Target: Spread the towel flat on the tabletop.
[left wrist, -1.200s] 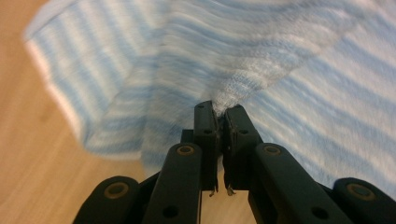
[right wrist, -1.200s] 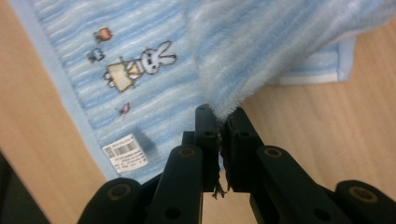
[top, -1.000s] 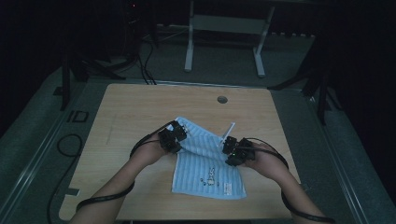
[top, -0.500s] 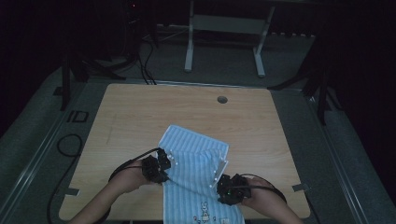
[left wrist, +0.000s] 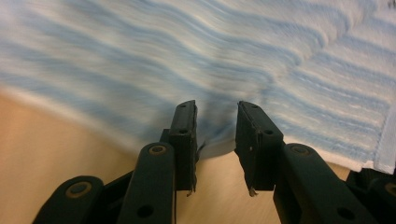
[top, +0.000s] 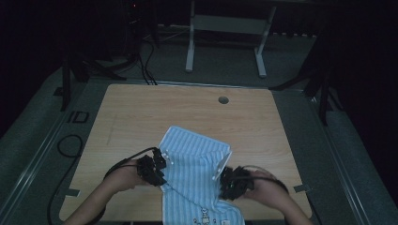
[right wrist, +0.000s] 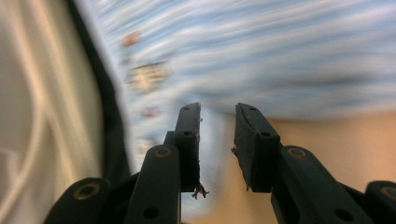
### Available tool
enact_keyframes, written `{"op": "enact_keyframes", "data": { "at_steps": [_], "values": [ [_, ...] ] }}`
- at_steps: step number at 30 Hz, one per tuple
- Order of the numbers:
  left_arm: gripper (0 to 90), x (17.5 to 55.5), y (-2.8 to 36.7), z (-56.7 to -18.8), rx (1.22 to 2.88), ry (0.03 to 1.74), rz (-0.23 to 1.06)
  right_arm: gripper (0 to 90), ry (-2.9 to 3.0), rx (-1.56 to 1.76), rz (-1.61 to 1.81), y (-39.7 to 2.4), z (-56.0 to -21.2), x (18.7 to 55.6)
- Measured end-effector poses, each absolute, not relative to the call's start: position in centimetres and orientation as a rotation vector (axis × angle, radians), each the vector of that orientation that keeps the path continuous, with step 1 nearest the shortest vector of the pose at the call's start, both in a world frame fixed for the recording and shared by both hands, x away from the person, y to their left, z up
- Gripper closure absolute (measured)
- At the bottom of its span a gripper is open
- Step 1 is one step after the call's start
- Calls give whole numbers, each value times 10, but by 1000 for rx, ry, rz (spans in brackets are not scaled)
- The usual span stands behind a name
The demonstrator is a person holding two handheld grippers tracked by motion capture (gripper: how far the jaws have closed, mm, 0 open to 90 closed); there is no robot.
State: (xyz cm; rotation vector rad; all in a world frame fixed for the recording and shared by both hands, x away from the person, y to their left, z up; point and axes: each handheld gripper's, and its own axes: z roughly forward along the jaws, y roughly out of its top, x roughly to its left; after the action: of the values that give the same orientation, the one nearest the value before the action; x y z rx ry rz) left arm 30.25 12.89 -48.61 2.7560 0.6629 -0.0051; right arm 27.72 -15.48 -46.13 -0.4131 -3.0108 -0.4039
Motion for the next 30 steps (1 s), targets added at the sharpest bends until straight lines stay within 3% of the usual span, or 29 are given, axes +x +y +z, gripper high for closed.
{"op": "enact_keyframes", "data": {
  "at_steps": [7, 9, 13, 19, 30],
  "values": [
    [654, 321, 141, -470, 2710, 732, 58, 806, -3063, -619, -403, -174, -446, 346],
    [655, 323, 135, -471, 2696, 732, 48, 823, -3065, -734, -322, -171, -459, 385],
    [667, 322, 116, -482, 2705, 676, 13, 895, -3075, -785, -215, -157, -481, 415],
    [707, 317, 87, -510, 2770, 620, -60, 900, -3085, -776, -89, -139, -514, 433],
    [719, 317, 82, -519, 2821, 600, -100, 900, -3115, -827, -13, -145, -516, 463]
  ]
}}
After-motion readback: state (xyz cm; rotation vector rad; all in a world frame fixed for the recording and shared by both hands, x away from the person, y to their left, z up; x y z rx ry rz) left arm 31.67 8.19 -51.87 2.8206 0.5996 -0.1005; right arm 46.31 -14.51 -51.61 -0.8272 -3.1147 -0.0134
